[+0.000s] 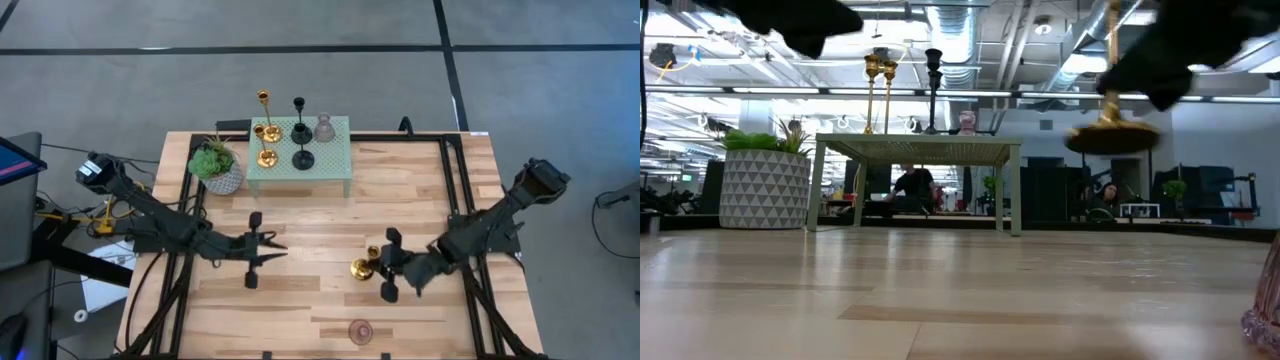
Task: Pick & Place candle stick holders
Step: Put the golden candle holder on the shelf
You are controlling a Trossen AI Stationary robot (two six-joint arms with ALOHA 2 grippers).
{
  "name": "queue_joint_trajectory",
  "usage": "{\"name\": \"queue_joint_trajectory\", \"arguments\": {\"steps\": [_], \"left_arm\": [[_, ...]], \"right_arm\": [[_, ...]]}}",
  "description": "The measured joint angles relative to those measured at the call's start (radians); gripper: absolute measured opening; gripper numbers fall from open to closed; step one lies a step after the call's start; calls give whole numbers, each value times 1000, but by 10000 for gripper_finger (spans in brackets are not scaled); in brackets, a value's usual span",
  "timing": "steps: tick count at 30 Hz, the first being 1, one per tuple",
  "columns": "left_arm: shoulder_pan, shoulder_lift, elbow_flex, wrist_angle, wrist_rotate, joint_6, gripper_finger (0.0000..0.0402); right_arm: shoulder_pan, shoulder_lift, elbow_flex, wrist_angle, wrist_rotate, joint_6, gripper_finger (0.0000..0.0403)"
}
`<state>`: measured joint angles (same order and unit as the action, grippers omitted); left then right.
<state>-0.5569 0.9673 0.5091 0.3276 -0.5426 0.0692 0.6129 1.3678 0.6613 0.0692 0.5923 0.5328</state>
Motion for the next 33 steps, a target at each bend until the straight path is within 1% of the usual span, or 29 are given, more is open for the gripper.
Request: {"name": "queue_joint_trajectory", "arguments": {"steps": [3, 5, 8, 10, 12, 16, 18, 22, 25, 29, 33], "left_arm": [[44, 44, 0, 16, 1, -22, 99], [72, 76, 0, 61, 15, -33, 123], [113, 132, 0, 140, 90, -33, 158], [139, 169, 0, 224, 132, -34, 178], [160, 200, 0, 294, 155, -34, 195], [193, 252, 0, 430, 159, -47, 215], [212, 272, 2, 479, 161, -73, 219], [231, 293, 0, 489, 157, -106, 217], [231, 297, 0, 499, 159, -112, 209], [231, 293, 0, 509, 159, -134, 196], [228, 286, 0, 512, 159, -138, 185]], "right_arm": [[-72, -10, 0, 72, -73, -115, 1], [-117, -7, 0, 114, -120, -176, 1], [-178, -5, 15, 124, -177, -225, 1], [-211, 3, 31, 127, -196, -247, 1], [-239, 19, 51, 126, -216, -279, 1], [-274, 82, 113, 129, -294, -321, 0], [-282, 132, 150, 126, -311, -334, 0], [-303, 214, 227, 113, -316, -369, 0], [-323, 268, 283, 110, -367, -377, 0], [-355, 313, 342, 107, -412, -398, 0], [-386, 349, 382, 85, -416, -401, 0]]}}
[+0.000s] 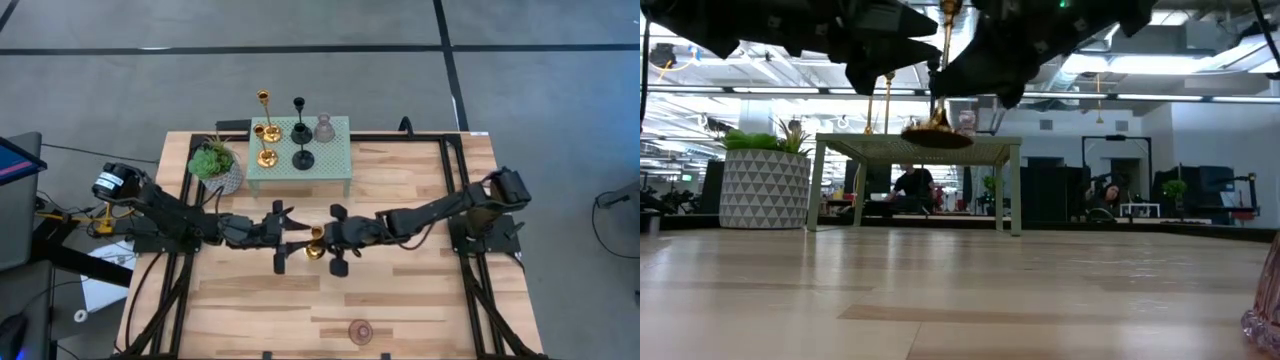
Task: Pick & Place candle stick holders
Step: Put the golden candle holder on the shelf
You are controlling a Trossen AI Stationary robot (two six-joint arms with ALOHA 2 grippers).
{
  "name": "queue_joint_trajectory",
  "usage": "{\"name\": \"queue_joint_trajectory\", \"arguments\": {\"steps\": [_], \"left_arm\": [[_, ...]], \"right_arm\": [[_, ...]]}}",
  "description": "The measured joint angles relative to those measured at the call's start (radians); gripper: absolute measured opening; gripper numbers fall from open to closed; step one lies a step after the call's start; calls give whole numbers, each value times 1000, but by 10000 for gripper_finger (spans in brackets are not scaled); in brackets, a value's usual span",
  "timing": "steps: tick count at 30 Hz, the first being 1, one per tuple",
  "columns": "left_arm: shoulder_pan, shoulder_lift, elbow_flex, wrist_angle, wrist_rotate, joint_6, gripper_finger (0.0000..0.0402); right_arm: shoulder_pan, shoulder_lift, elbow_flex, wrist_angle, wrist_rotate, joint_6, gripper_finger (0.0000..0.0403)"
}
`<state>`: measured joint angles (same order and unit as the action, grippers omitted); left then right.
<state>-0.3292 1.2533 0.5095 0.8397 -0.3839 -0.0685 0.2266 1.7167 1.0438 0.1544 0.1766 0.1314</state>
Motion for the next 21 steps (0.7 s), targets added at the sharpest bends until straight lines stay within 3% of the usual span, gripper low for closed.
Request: {"name": "queue_joint_trajectory", "arguments": {"steps": [7, 21], "left_arm": [[0, 0, 0, -1, 0, 2, 167], [17, 0, 0, -1, 0, 3, 109]], "right_arm": [[-48, 27, 47, 0, -71, -10, 0], [-53, 27, 50, 24, -102, -11, 0]]}}
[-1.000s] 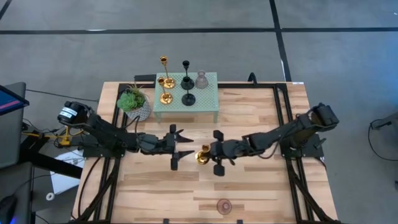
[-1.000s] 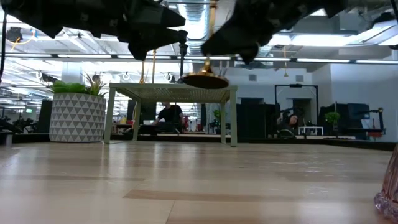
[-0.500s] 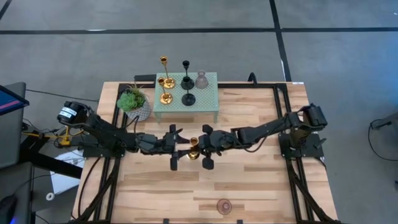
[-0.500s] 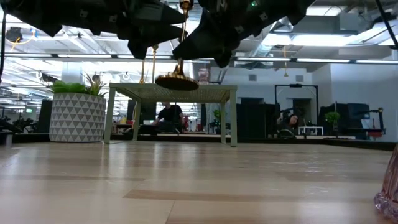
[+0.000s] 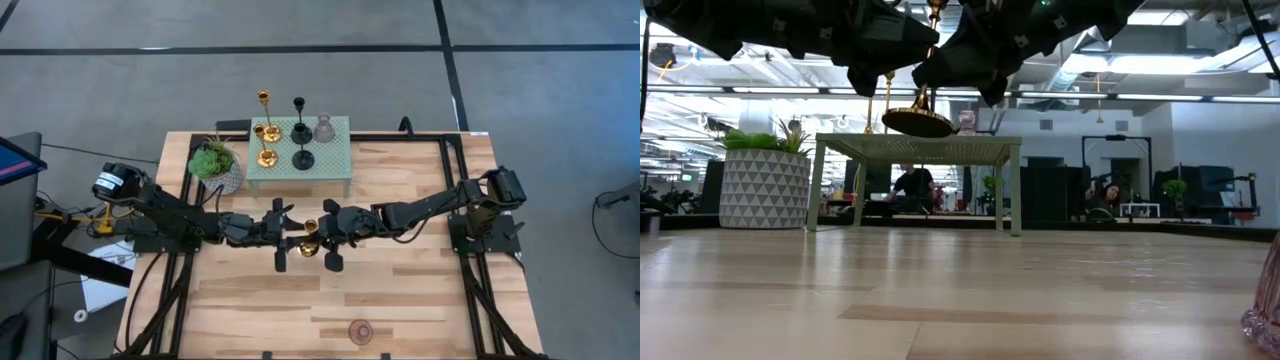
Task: Pick & Place candle stick holders
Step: Put the golden candle holder on the shelf
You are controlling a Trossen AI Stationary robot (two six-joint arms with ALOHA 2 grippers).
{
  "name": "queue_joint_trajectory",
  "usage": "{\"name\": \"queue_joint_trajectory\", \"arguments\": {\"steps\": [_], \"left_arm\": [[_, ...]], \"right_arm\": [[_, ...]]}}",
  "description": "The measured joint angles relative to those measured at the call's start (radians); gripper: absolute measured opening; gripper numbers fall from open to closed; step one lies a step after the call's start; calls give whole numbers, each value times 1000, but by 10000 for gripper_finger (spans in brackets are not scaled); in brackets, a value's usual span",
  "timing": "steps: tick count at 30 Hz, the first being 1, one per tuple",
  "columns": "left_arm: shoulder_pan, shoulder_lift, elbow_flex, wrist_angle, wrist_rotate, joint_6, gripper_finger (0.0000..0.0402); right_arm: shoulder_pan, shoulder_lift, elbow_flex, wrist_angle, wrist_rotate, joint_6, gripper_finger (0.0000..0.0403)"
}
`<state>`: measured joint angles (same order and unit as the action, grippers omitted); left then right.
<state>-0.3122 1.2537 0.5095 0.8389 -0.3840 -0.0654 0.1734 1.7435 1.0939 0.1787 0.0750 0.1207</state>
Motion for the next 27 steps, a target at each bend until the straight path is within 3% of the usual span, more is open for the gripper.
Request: {"name": "queue_joint_trajectory", "arguments": {"steps": [13, 27], "left_arm": [[-1, 0, 0, 2, 4, 0, 18], [0, 0, 0, 1, 2, 12, 12]], "right_arm": [[-1, 0, -1, 9, 1, 0, 0], [0, 0, -1, 9, 1, 0, 5]]}}
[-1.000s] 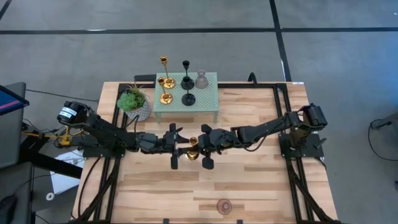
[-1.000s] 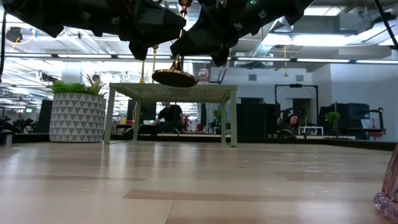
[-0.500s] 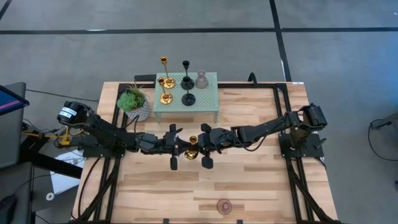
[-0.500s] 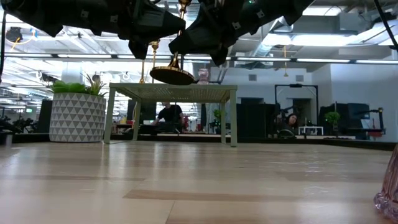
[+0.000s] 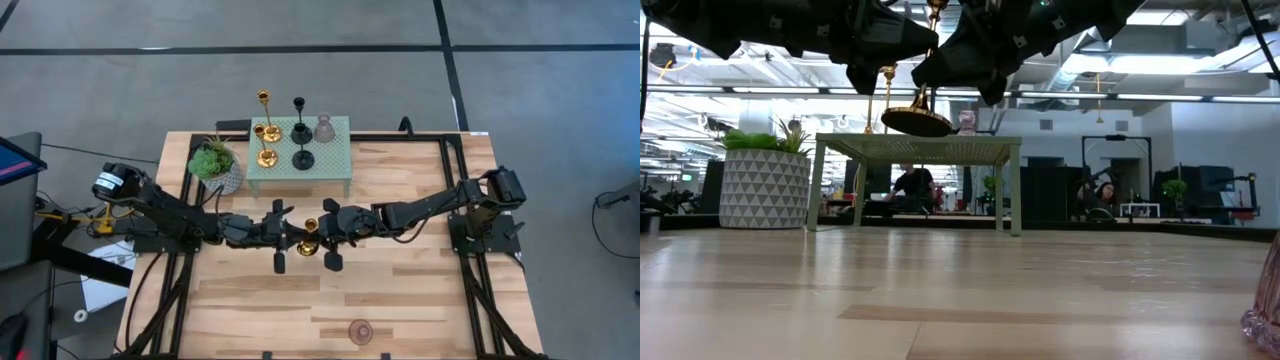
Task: Pick & Place candle stick holders
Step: Put the golden candle holder on the shelf
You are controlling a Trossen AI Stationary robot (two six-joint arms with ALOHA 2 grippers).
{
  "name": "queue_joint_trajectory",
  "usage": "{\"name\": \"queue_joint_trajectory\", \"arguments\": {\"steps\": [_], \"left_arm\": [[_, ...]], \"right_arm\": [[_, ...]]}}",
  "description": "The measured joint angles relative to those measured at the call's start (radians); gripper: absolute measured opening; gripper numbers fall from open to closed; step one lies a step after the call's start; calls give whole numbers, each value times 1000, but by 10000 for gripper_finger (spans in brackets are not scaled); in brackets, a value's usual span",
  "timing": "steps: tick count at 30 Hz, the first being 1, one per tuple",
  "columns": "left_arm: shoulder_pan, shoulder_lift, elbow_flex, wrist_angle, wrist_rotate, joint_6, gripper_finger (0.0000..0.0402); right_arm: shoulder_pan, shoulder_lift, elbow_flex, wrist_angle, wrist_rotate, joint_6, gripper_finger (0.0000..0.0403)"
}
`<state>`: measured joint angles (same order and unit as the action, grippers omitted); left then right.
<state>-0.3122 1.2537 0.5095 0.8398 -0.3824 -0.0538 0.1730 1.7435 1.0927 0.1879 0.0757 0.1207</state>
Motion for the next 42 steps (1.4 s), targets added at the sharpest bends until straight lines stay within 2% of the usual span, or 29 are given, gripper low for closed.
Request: {"name": "queue_joint_trajectory", "arguments": {"steps": [6, 14, 26, 29, 37, 40, 42], "left_arm": [[0, 0, 0, 0, -1, 1, 11], [0, 0, 0, -6, -4, 13, 11], [0, -4, 0, -37, -47, 34, 10], [0, -4, 0, -68, -110, 34, 10], [-18, -53, -1, -107, -198, 82, 10], [-45, -122, -1, -186, -314, 108, 10], [-67, -175, -1, -254, -402, 110, 10]], "right_arm": [[0, 0, 0, 0, 0, 0, 11], [1, -3, 0, -23, 0, 0, 55], [2, -59, -1, -158, -4, 1, 60], [5, -89, -1, -205, -6, 0, 60], [5, -190, 0, -340, 1, -12, 59], [10, -214, 0, -385, 20, -15, 45], [19, -225, 0, -405, 79, -21, 28]]}}
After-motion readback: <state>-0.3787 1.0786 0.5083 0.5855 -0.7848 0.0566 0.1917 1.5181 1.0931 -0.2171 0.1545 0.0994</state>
